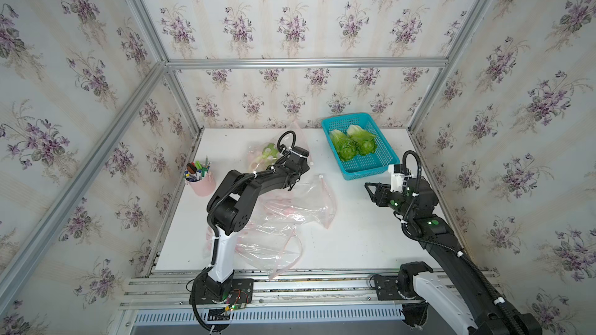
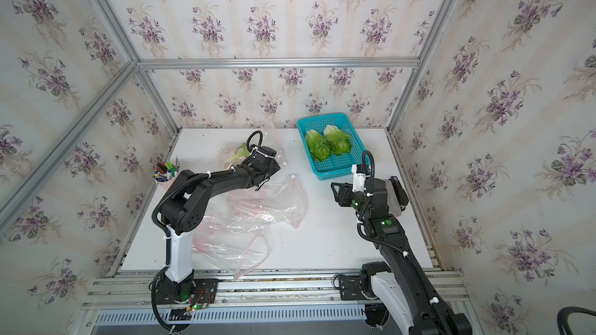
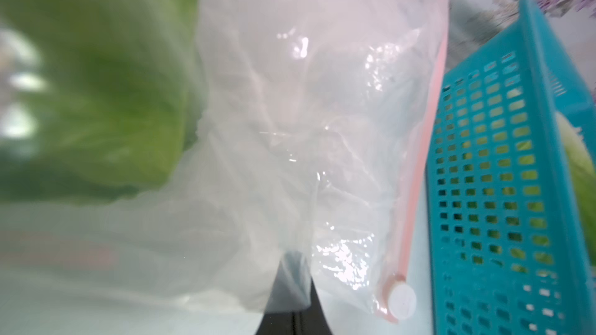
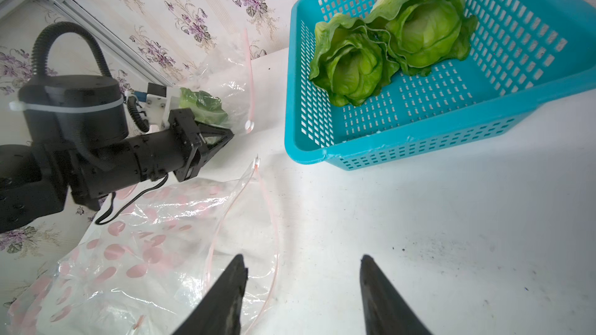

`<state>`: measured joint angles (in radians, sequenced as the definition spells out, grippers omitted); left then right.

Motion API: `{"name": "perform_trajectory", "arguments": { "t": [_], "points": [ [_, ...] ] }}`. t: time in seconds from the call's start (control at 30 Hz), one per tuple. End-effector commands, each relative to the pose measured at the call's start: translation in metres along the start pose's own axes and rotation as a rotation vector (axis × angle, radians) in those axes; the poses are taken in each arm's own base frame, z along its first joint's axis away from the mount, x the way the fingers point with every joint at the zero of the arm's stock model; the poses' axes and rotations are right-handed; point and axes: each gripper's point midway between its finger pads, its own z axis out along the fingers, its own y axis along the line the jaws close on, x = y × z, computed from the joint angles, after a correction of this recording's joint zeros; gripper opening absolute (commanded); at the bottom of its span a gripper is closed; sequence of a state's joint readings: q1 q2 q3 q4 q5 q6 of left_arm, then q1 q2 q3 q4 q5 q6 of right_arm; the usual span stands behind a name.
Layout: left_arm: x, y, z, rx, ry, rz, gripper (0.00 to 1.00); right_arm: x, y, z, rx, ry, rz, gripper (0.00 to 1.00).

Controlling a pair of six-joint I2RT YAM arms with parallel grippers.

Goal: Open the zip-top bag and take out the chinese cabbages
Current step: Adjust the zipper food storage bag at the center of the board.

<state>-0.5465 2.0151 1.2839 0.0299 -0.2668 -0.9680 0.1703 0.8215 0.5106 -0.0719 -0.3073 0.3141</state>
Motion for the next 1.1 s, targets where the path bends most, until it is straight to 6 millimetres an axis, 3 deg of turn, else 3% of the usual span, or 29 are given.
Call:
{"name": "perform_trajectory", "arguments": {
  "t": [0.0,0.2,0.4,0.5,0.6,0.8,0.93,1.07],
  "points": [
    [-0.003,0.014,-0.012,0.026,0.033,0.040,0.00,0.000,0.013,0.004,-0.030,-0.002,-0.061,0.61],
    [0.001,0.022,-0.047,0.121,0.121,0.077,0.00,0.014,0.074,0.034,-0.169,0.092,-0.253,0.76],
    [-0.008,0.022,-0.089,0.182,0.143,0.129,0.00,-0.020,0.131,0.061,-0.380,-0.052,-0.451,0.79],
    [-0.018,0.024,-0.110,0.218,0.158,0.127,0.00,-0.029,0.158,0.068,-0.440,-0.155,-0.710,0.80],
    [-0.021,0.026,-0.130,0.239,0.185,0.155,0.00,-0.016,0.187,0.076,-0.432,-0.236,-1.046,0.85],
    [-0.030,0.037,-0.163,0.246,0.180,0.198,0.00,0.013,0.213,0.097,-0.500,-0.309,-1.367,0.87],
    [-0.032,0.051,-0.172,0.236,0.184,0.198,0.00,0.040,0.208,0.132,-0.294,-0.335,-1.694,0.87],
    [-0.034,0.063,-0.178,0.236,0.186,0.183,0.00,0.043,0.225,0.137,-0.353,-0.365,-1.658,0.86]
  ]
}}
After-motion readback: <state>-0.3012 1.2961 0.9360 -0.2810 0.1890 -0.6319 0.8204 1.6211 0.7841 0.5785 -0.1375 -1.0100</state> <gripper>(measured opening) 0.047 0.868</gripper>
